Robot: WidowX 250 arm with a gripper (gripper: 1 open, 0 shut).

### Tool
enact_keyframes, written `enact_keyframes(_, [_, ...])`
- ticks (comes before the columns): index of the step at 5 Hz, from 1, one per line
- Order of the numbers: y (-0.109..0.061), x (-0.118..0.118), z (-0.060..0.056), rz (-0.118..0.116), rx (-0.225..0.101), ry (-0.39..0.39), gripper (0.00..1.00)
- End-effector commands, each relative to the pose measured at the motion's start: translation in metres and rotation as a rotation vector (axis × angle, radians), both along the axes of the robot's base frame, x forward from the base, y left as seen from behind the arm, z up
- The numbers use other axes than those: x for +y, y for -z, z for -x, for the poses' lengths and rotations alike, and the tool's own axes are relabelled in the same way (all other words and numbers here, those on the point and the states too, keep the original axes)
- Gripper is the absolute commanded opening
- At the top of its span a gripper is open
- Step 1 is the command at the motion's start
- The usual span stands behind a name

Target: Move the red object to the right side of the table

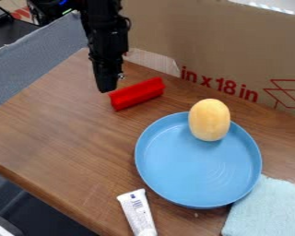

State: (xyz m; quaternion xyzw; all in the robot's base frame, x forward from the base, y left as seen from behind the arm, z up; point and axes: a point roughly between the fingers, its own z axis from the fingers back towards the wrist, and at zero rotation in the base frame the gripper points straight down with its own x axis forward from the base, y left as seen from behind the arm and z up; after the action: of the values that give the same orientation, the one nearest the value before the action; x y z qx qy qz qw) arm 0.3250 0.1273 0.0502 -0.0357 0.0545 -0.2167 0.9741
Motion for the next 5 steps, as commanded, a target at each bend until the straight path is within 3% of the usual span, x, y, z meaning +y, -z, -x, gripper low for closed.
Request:
enact_keyframes(1, [-0.016,0.013,-0.005,-0.014,-0.063,-0.001,0.00])
enact_keyframes(2, [-0.020,0.019,-0.012,-0.004,-0.070,-0.004,0.00])
enact_keyframes(4, [-0.020,0.007,-0.016,-0.001,-0.053,-0.004,0.00])
enact_keyframes(5, [-0.016,-0.002,-0.013,0.002,-0.042,-0.009,1.00])
